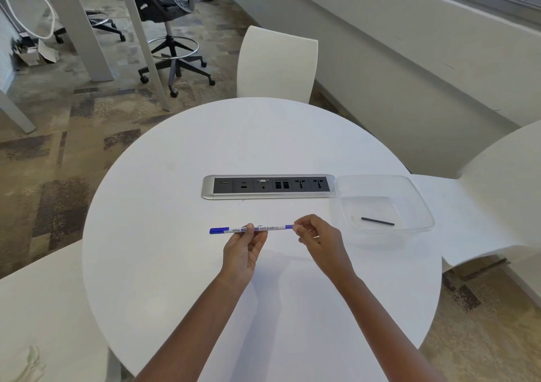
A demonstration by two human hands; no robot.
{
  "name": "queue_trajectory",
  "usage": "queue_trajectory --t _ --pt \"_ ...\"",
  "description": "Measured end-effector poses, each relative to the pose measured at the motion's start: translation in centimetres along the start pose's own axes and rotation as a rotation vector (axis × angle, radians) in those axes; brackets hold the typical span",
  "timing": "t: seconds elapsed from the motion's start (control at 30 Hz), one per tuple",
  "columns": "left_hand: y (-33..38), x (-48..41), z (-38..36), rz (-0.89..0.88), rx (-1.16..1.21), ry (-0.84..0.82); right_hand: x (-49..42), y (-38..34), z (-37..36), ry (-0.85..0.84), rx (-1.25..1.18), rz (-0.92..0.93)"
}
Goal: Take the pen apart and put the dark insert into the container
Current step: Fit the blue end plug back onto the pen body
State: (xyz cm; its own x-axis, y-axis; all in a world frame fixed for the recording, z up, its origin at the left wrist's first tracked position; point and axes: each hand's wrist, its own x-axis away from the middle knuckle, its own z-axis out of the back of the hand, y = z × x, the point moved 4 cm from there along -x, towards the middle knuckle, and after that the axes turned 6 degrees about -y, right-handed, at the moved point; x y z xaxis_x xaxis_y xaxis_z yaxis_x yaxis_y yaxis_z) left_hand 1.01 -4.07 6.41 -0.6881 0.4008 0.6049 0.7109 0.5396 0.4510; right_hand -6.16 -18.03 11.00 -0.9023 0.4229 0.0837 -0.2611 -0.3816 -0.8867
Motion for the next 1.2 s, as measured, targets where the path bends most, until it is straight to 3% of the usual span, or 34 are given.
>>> queue_trajectory --t 0.93,1.2 --pt "0.01 0.57 -0.38 -0.023 -0.058 0.004 0.3 -0.46 -0.61 0.005 0.116 0.08" --pt "-0.1 0.8 -0.37 -0.045 -0.077 -0.01 0.05 -0.53 -0.82 -0.025 0.152 0.01"
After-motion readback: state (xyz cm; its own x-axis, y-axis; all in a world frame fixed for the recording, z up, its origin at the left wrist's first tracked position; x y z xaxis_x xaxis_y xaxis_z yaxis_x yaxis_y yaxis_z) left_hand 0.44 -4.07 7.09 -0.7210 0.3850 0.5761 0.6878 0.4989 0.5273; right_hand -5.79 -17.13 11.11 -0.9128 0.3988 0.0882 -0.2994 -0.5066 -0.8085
